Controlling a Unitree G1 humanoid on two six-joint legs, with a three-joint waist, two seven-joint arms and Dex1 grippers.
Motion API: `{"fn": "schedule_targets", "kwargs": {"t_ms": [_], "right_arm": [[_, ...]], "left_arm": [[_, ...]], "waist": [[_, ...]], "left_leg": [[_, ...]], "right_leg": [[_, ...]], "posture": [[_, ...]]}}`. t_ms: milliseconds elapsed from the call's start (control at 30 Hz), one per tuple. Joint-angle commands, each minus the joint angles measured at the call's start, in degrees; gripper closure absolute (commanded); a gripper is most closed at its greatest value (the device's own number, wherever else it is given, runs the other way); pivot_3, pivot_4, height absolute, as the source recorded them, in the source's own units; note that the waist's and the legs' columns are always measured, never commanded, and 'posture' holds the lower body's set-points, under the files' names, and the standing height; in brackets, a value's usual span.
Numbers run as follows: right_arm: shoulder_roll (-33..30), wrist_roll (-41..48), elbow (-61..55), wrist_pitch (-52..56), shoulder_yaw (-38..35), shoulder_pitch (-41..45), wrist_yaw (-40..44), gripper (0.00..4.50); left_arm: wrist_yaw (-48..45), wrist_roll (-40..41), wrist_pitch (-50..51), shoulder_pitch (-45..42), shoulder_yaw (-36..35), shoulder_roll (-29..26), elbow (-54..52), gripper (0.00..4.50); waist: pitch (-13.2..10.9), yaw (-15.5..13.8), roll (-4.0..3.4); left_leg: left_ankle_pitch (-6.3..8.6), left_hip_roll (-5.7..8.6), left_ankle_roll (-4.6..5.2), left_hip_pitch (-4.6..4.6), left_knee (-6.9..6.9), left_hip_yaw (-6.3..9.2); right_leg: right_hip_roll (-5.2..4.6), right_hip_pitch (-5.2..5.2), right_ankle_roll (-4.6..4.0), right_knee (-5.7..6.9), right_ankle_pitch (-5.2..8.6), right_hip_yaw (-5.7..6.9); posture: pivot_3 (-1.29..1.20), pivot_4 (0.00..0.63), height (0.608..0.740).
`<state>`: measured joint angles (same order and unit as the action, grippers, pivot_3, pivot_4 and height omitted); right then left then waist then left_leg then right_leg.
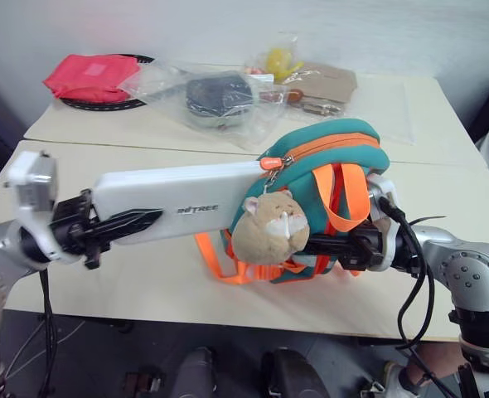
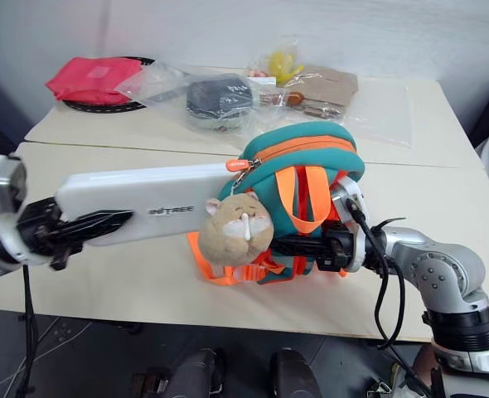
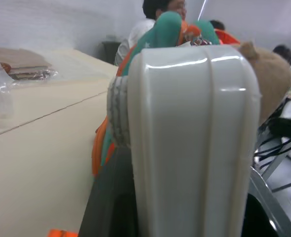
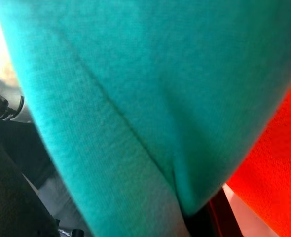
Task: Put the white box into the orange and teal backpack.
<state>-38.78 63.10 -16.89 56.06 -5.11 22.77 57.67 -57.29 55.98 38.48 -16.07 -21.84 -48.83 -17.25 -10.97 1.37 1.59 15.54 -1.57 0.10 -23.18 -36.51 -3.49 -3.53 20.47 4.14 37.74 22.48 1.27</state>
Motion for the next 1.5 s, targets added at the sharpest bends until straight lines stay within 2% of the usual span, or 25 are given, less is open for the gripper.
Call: {"fn": "schedule_targets", "kwargs": {"t_ms": [33, 167, 233, 367, 433, 633, 767, 900, 1033, 1233, 1300, 1400, 1500], "right_arm": [[0.35, 0.95, -2.37, -0.79, -1.25, 0.06, -0.41, 4.49], [0.67, 1.34, -2.66, -0.52, -1.24, 0.12, -0.87, 4.49], [0.77, 1.25, -2.85, -0.51, -1.04, 0.08, -0.87, 4.49], [1.06, 1.43, -3.29, -0.15, -0.98, 0.20, -1.13, 4.49], [1.24, 1.59, -3.48, -0.03, -1.08, 0.16, -1.49, 4.49], [1.78, 2.20, -4.36, 0.48, -1.57, -0.01, -3.17, 4.49], [1.90, 2.96, -5.09, 0.77, -1.89, -0.46, -4.50, 4.49], [1.86, 3.54, -5.40, 0.88, -1.94, -0.59, -5.46, 4.49], [1.83, 3.79, -5.26, 1.09, -1.94, -0.37, -5.79, 4.49], [1.97, 3.76, -5.00, 1.31, -1.64, 0.37, -6.06, 4.49], [1.98, 3.70, -4.84, 1.26, -1.69, 0.61, -6.13, 4.49], [1.96, 3.74, -4.71, 1.26, -1.69, 0.77, -6.17, 4.49], [1.83, 3.92, -4.75, 1.45, -1.50, 0.74, -6.01, 4.49]], "left_arm": [[-1.78, -5.34, -2.06, -6.16, 7.80, -0.59, -2.18, 3.29], [0.41, -11.03, 0.42, -15.67, 18.11, 1.33, -2.14, 3.29], [-1.52, -13.98, 0.03, -18.44, 23.26, 2.35, -2.19, 3.29], [-1.15, -19.42, -0.25, -21.60, 28.50, 4.35, -1.05, 3.29], [-3.51, -18.88, -0.93, -20.99, 27.06, 4.27, 0.19, 3.29], [-6.41, -16.05, -2.54, -17.79, 16.58, 2.35, 5.49, 3.29], [-6.45, -5.70, 1.85, -16.60, 5.23, 2.41, 6.97, 3.29], [-8.22, 0.55, 8.22, -14.67, 1.83, -0.55, 4.14, 3.29], [-10.48, 1.39, 10.31, -12.49, 2.81, -3.57, 1.67, 3.29], [-11.17, -3.55, 5.72, -11.58, 8.46, -1.95, 0.03, 3.29], [-11.07, -6.99, 3.67, -11.81, 11.15, -2.29, -0.25, 3.29], [-10.45, -16.74, -2.62, -12.28, 17.19, -3.21, 1.50, 3.29], [-2.88, -22.16, -5.30, -17.38, 21.68, 3.64, 4.77, 3.29]], "waist": [[0.00, -0.10, 0.00], [0.00, -0.62, 0.00], [0.00, -0.64, 0.00], [0.00, -1.10, 0.00], [0.00, -1.10, 0.00], [0.00, -0.84, 0.00], [-0.01, 0.07, -0.01], [-0.01, 0.31, -0.01], [-0.03, 0.36, -0.03], [-0.02, 0.25, -0.03], [-0.03, 0.24, -0.03], [-0.02, 0.23, -0.03], [-0.01, 0.03, -0.06]], "left_leg": [[0.00, 0.00, 0.00, 0.00, 0.00, 0.00], [-0.05, 0.04, -0.07, -0.03, 0.00, 0.00], [-0.13, 0.04, -0.22, -0.02, -0.01, -0.05], [-0.17, 0.03, -0.25, -0.02, -0.05, -0.05], [-0.17, 0.02, -0.25, -0.02, -0.09, -0.06], [-0.18, -0.02, -0.27, -0.02, -0.14, -0.04], [-0.21, -0.07, -0.30, -0.06, -0.13, -0.02], [-0.21, -0.06, -0.31, -0.08, -0.13, -0.01], [-0.21, -0.06, -0.31, -0.07, -0.12, -0.02], [-0.20, -0.05, -0.30, -0.06, -0.12, -0.03], [-0.20, -0.05, -0.29, -0.06, -0.12, -0.03], [-0.20, -0.04, -0.29, -0.07, -0.12, -0.04], [-0.19, -0.03, -0.25, -0.03, -0.13, -0.05]], "right_leg": [[0.00, -0.01, 0.01, 0.01, 0.00, 0.00], [-0.01, -0.01, 0.07, -0.02, -0.04, -0.01], [0.00, 0.00, 0.09, -0.01, -0.05, -0.06], [0.03, 0.00, 0.10, -0.01, -0.05, -0.07], [0.03, 0.00, 0.09, 0.01, -0.05, -0.08], [0.05, 0.01, 0.09, 0.04, -0.05, -0.07], [0.07, 0.05, 0.09, 0.07, -0.05, -0.04], [0.06, 0.06, 0.09, 0.06, -0.05, -0.04], [0.06, 0.07, 0.09, 0.06, -0.05, -0.06], [0.06, 0.06, 0.09, 0.06, -0.05, -0.07], [0.06, 0.06, 0.09, 0.06, -0.05, -0.07], [0.06, 0.06, 0.09, 0.05, -0.05, -0.07], [0.06, 0.02, 0.09, 0.07, -0.05, -0.08]], "posture": [[0.00, 0.150, 0.740], [0.00, 0.150, 0.740], [0.00, 0.150, 0.740], [0.00, 0.150, 0.740], [0.00, 0.150, 0.740], [0.00, 0.150, 0.740], [0.00, 0.150, 0.740], [0.00, 0.150, 0.740], [0.00, 0.150, 0.740], [0.00, 0.150, 0.740], [0.00, 0.150, 0.740], [0.00, 0.150, 0.740], [0.00, 0.150, 0.740]]}}
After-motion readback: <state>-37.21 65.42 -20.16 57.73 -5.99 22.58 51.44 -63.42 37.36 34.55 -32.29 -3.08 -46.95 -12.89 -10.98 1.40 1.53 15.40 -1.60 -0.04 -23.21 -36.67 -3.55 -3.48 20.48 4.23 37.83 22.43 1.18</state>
